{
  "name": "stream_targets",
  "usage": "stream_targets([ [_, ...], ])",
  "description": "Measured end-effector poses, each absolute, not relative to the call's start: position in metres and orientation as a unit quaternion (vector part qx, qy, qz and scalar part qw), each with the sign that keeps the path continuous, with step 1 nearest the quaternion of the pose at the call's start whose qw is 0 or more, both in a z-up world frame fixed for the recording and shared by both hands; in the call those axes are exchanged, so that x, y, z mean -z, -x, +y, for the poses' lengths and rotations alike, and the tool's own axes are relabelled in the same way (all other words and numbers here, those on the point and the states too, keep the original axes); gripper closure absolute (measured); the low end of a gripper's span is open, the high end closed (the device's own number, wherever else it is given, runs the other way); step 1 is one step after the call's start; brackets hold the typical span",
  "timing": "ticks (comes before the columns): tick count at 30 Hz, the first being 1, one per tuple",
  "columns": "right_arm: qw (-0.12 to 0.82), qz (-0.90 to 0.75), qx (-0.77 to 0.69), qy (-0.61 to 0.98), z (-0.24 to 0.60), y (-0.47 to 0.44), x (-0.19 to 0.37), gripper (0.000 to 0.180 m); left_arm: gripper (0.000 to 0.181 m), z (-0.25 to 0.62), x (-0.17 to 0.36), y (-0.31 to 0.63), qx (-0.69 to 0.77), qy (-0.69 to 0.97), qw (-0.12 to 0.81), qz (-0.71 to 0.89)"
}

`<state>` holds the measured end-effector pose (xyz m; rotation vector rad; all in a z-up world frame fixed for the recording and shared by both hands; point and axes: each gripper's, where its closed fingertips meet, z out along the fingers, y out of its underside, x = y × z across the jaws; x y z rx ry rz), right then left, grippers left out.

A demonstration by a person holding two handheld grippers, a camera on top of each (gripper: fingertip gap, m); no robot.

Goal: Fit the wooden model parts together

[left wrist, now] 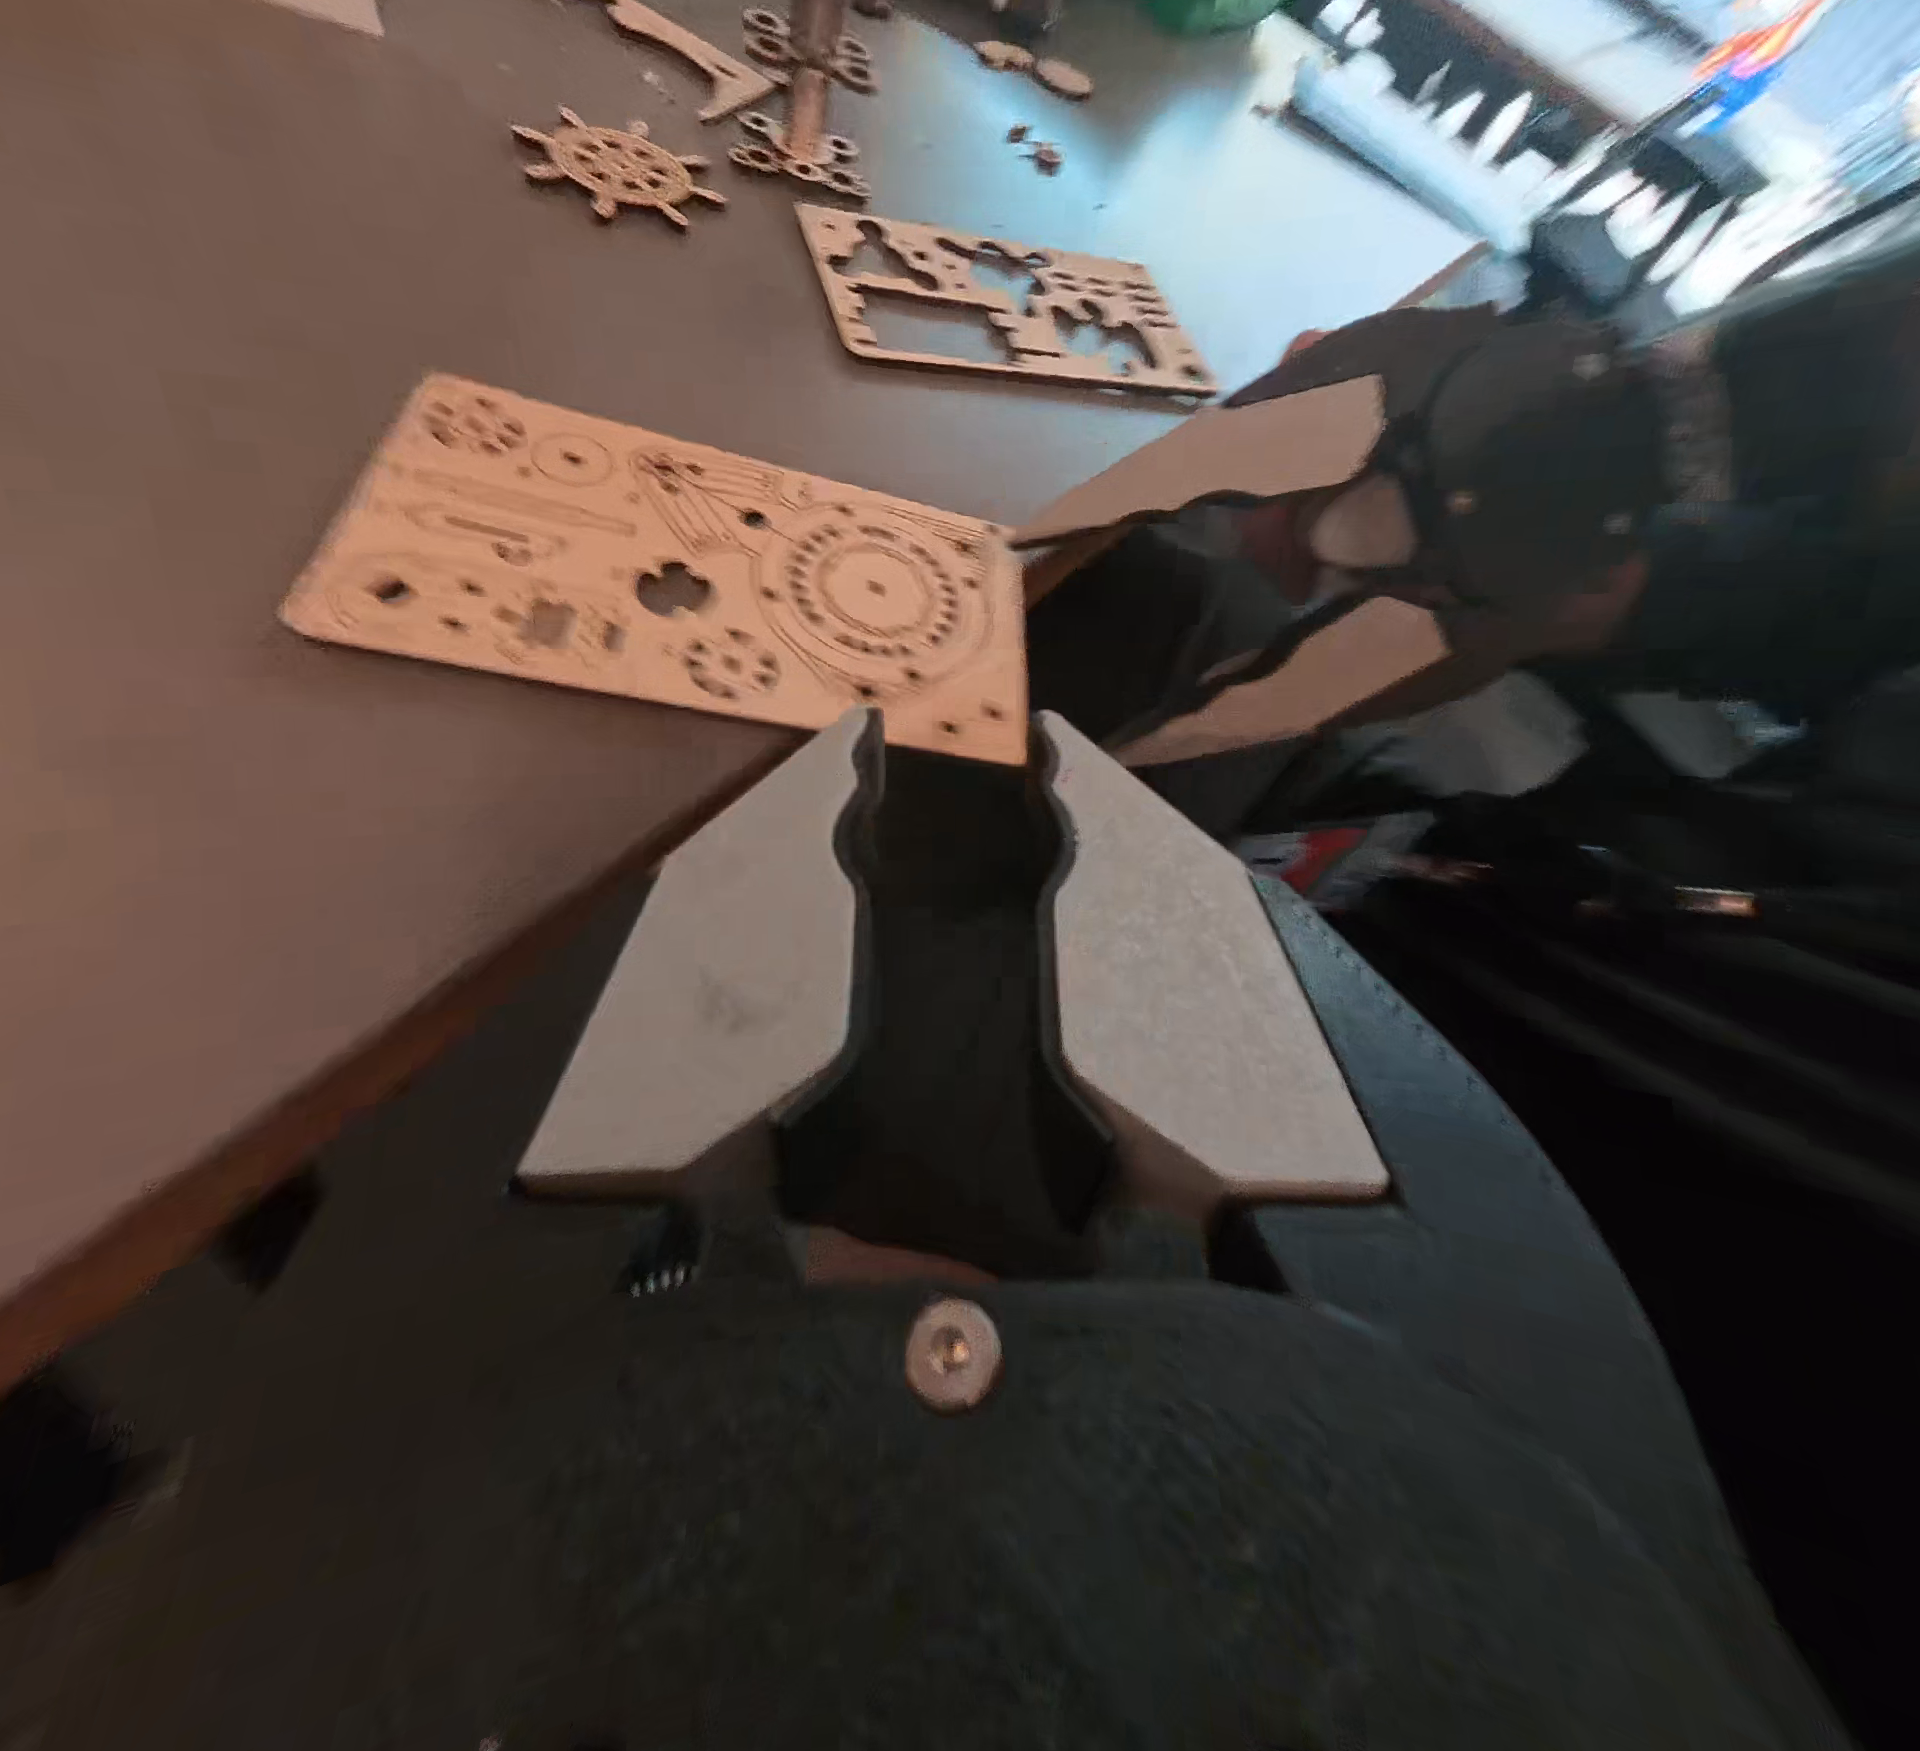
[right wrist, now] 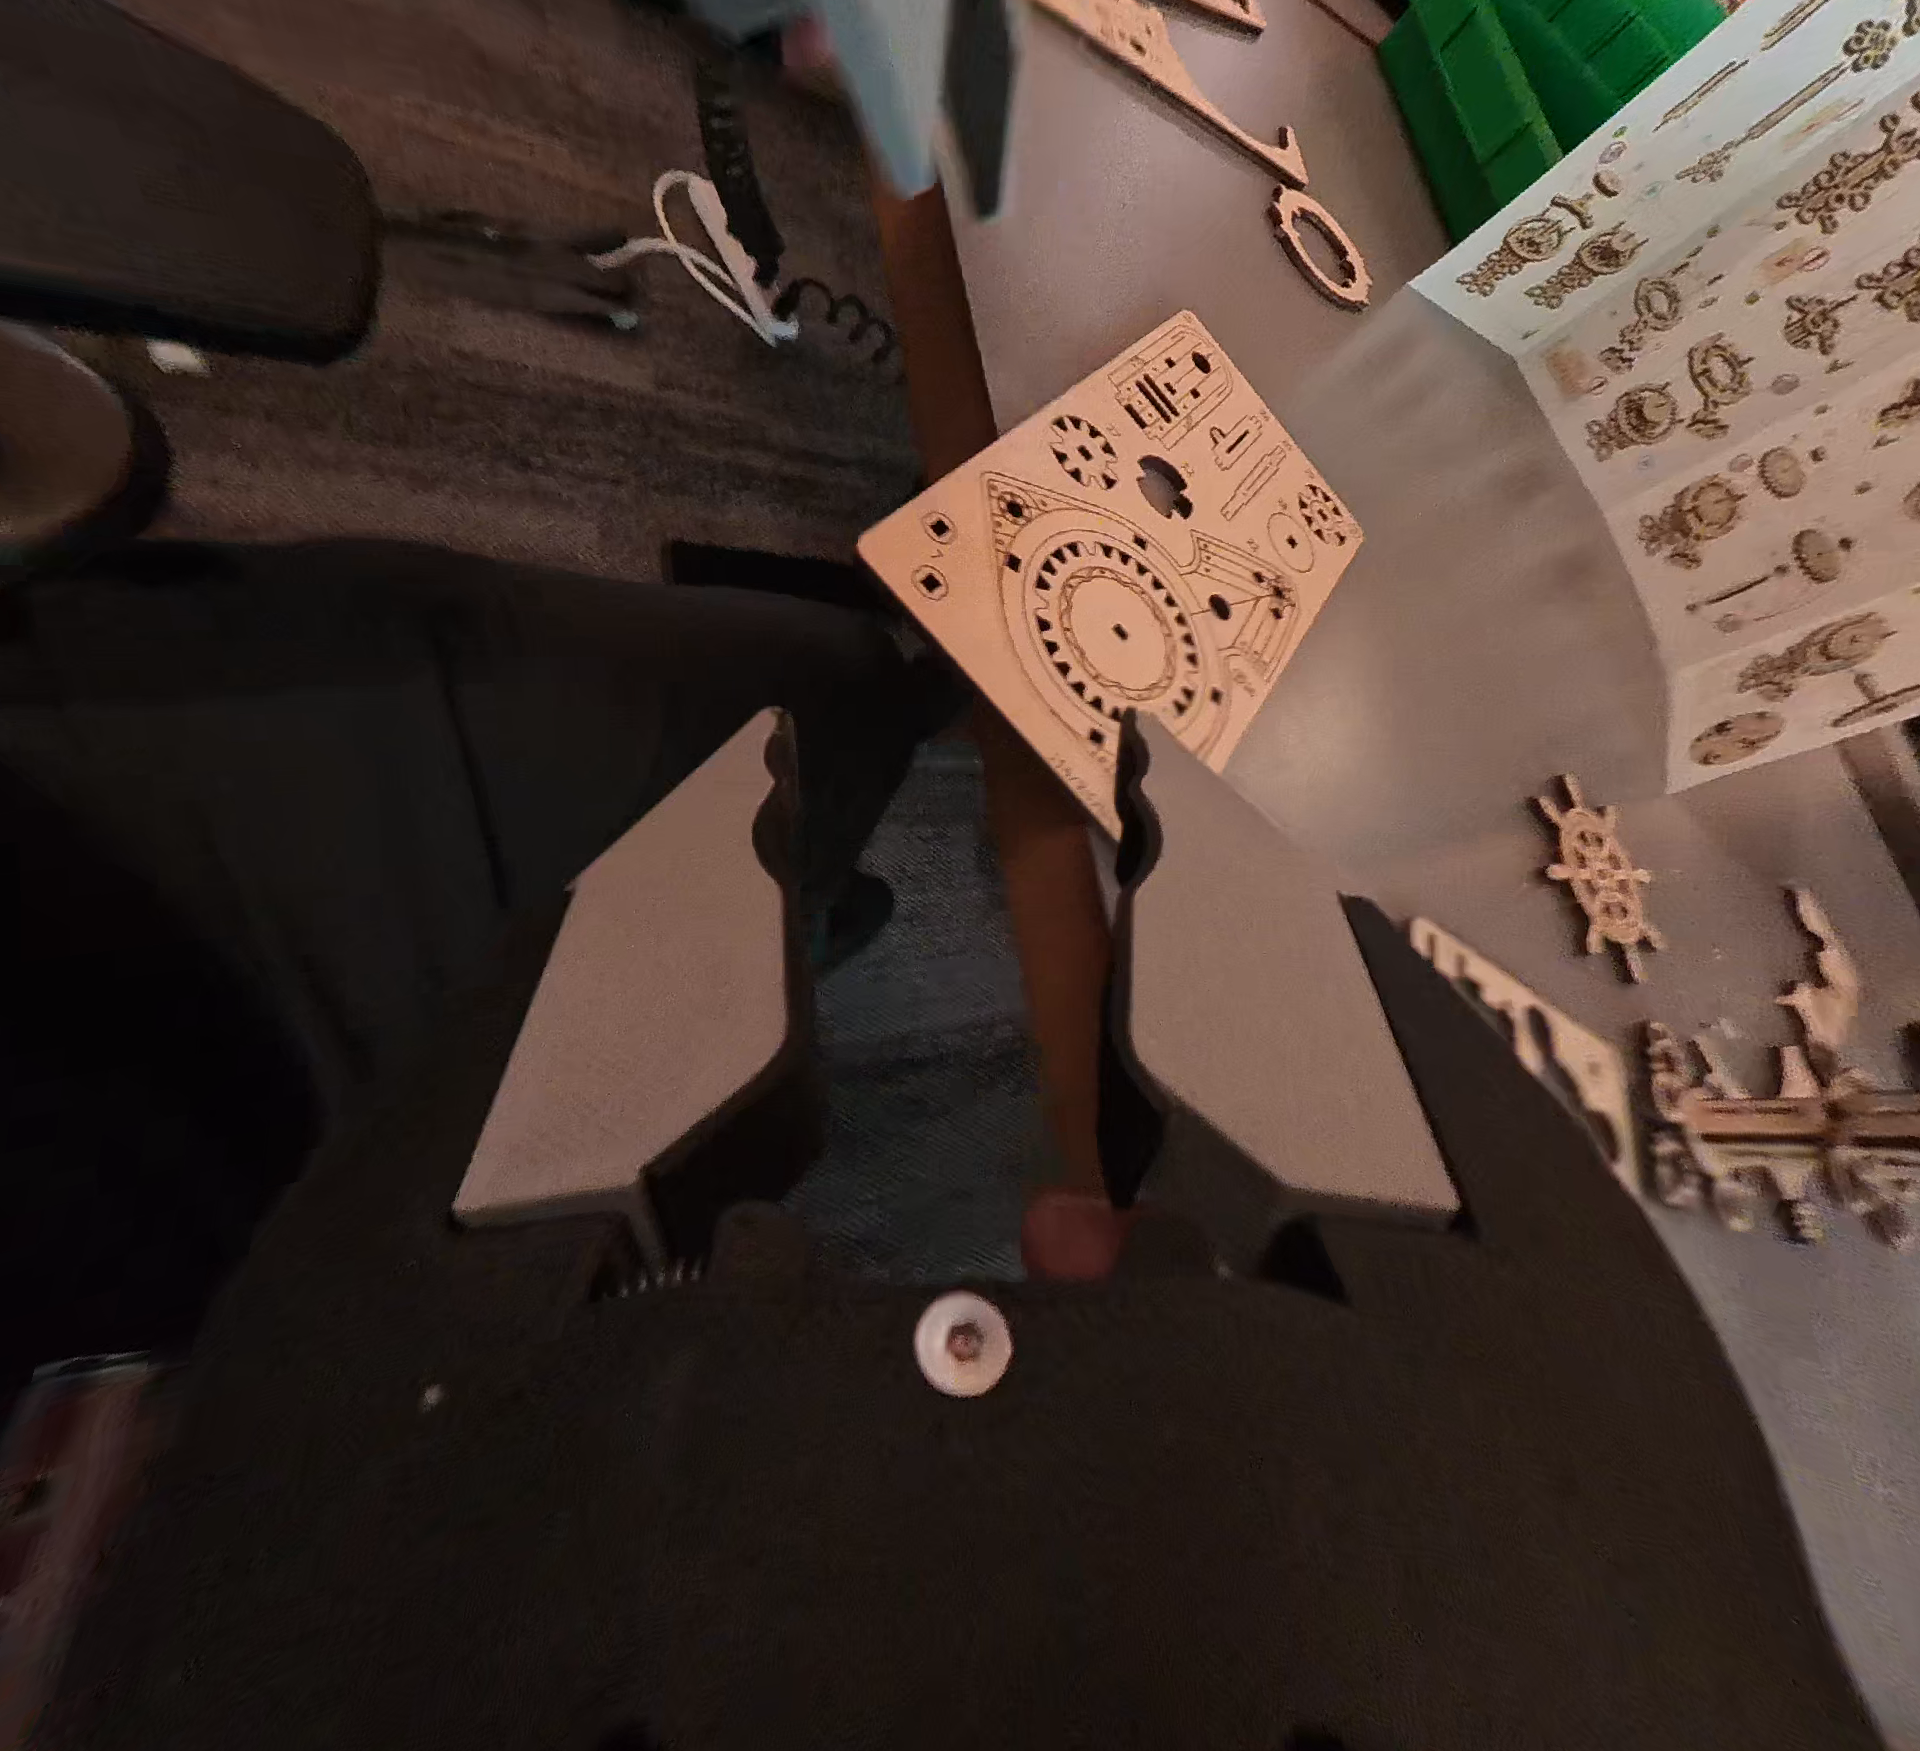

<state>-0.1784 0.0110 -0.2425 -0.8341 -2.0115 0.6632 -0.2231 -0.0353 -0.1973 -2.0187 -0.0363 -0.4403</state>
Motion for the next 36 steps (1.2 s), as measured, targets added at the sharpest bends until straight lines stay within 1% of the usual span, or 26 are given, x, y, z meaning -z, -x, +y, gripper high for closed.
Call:
stream_targets([
  [2, 0.404, -0.785, -0.306, 0.357, 0.006, 0.171, 0.239, 0.12, 0.15, -0.042, 0.207, 0.199, 0.271, 0.817, 0.507, -0.035],
  [5, 0.38, -0.769, -0.341, 0.384, 0.008, 0.156, 0.239, 0.119, 0.124, -0.031, 0.242, 0.173, 0.344, 0.805, 0.476, -0.077],
  [6, 0.377, -0.767, -0.343, 0.39, 0.011, 0.15, 0.24, 0.119, 0.122, -0.024, 0.249, 0.17, 0.355, 0.801, 0.473, -0.094],
  [7, 0.374, -0.766, -0.343, 0.395, 0.014, 0.144, 0.241, 0.119, 0.123, -0.016, 0.25, 0.169, 0.368, 0.789, 0.479, -0.112],
  [8, 0.373, -0.765, -0.343, 0.398, 0.018, 0.139, 0.241, 0.119, 0.128, -0.009, 0.246, 0.169, 0.385, 0.772, 0.488, -0.134],
  [9, 0.373, -0.762, -0.342, 0.403, 0.021, 0.133, 0.241, 0.119, 0.137, -0.002, 0.242, 0.171, 0.402, 0.753, 0.497, -0.155],
  [11, 0.37, -0.758, -0.346, 0.411, 0.027, 0.122, 0.242, 0.118, 0.15, 0.008, 0.235, 0.177, 0.429, 0.72, 0.511, -0.192],
  [12, 0.366, -0.756, -0.349, 0.416, 0.029, 0.118, 0.244, 0.118, 0.158, 0.012, 0.231, 0.18, 0.437, 0.705, 0.52, -0.205],
  [13, 0.36, -0.753, -0.355, 0.42, 0.031, 0.114, 0.245, 0.117, 0.171, 0.015, 0.229, 0.183, 0.443, 0.692, 0.527, -0.217],
  [17, 0.314, -0.739, -0.399, 0.443, 0.03, 0.107, 0.251, 0.118, 0.174, 0.021, 0.234, 0.188, 0.434, 0.682, 0.536, -0.242],
  [21, 0.266, -0.721, -0.443, 0.461, 0.029, 0.106, 0.251, 0.119, 0.181, 0.014, 0.242, 0.185, 0.416, 0.693, 0.535, -0.244],
  [26, 0.205, -0.698, -0.492, 0.478, 0.022, 0.108, 0.249, 0.119, 0.179, 0.004, 0.245, 0.179, 0.404, 0.711, 0.533, -0.219],
  [30, 0.189, -0.674, -0.516, 0.494, 0.027, 0.117, 0.236, 0.12, 0.179, -0.005, 0.24, 0.169, 0.411, 0.715, 0.533, -0.186],
  [34, 0.182, -0.65, -0.536, 0.507, 0.037, 0.128, 0.219, 0.124, 0.179, -0.016, 0.231, 0.156, 0.429, 0.711, 0.536, -0.151],
  [36, 0.172, -0.647, -0.542, 0.508, 0.038, 0.134, 0.213, 0.122, 0.179, -0.02, 0.228, 0.147, 0.433, 0.713, 0.536, -0.127],
])
